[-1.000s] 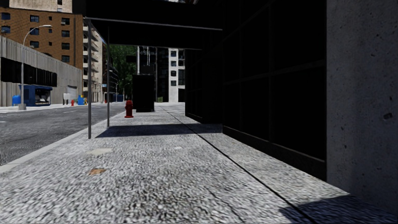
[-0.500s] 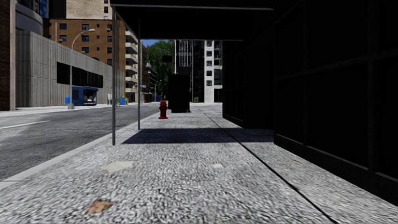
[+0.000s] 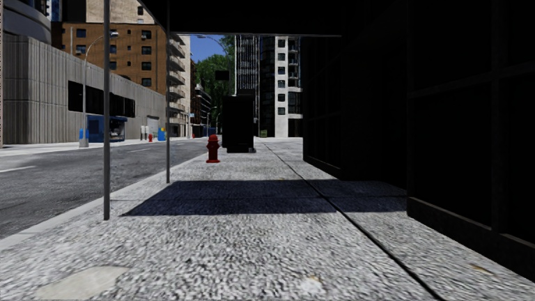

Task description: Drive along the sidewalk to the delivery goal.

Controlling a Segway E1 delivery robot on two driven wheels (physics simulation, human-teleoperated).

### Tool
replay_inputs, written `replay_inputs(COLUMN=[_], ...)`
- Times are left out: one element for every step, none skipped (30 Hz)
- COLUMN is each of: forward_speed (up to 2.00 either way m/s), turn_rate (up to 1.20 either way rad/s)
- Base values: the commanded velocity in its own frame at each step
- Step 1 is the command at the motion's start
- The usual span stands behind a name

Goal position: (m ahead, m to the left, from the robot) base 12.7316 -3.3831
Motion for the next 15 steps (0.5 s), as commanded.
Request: replay_inputs(forward_speed=[2.0,2.0,2.0,2.0,2.0,2.0,2.0,2.0,2.0,2.0,2.0,2.0,2.0,2.0,2.0], turn_rate=[0.0,0.0,0.0,0.0,0.0,0.0,0.0,0.0,0.0,0.0,0.0,0.0,0.0,0.0,0.0])
